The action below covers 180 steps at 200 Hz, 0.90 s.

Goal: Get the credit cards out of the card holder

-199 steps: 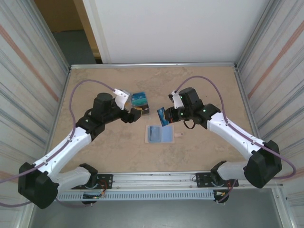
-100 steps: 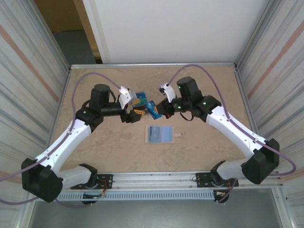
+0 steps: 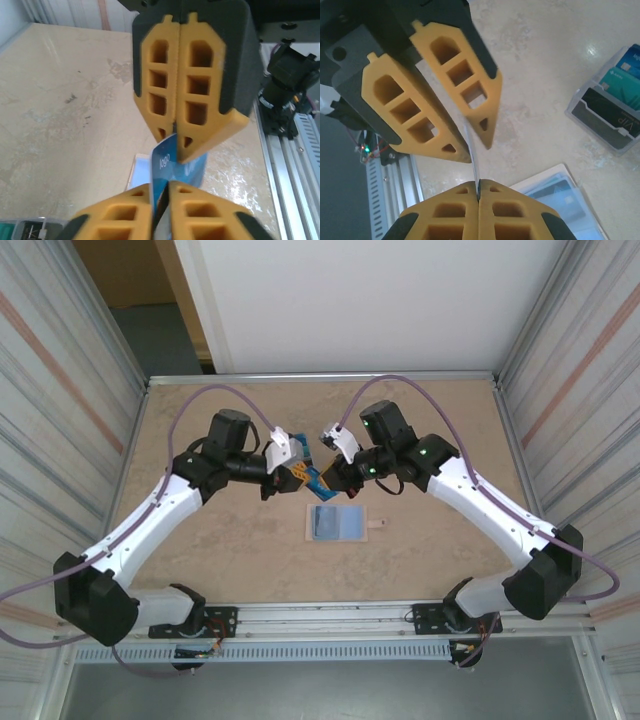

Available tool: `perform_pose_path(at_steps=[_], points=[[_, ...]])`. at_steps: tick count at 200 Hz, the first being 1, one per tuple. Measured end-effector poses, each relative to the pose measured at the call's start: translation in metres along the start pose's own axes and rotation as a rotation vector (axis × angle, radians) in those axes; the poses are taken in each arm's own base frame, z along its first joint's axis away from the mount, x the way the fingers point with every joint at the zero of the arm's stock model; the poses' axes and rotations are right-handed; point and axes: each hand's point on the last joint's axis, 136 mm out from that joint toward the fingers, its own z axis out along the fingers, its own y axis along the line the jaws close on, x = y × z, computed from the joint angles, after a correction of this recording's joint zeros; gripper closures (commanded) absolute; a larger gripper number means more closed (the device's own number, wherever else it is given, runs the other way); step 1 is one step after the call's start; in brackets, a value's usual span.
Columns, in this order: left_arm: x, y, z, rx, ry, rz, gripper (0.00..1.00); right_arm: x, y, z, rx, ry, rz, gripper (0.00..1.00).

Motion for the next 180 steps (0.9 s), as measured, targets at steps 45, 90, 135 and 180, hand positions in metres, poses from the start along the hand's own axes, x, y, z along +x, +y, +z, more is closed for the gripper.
perform_pose_path(at_steps=[45, 90, 135, 180], points=[[0.003, -0.006, 0.003, 0.031, 0.022, 0.009, 1.0, 0.007, 0.001, 0.0, -0.002, 0.028, -0.005, 0.87], [0.006, -0.002, 0.006, -0.022, 0.029, 0.026, 1.0, 0.0, -0.006, -0.003, 0.031, -0.016, 0.004, 0.45], [0.016, 0.007, -0.011, -0.232, -0.042, -0.039, 1.0, 0.014, -0.016, -0.018, 0.085, -0.13, 0.074, 0.38], [-0.003, 0.003, -0.037, -0.34, -0.269, -0.178, 1.0, 0.015, -0.016, -0.028, 0.076, -0.344, 0.147, 0.25]])
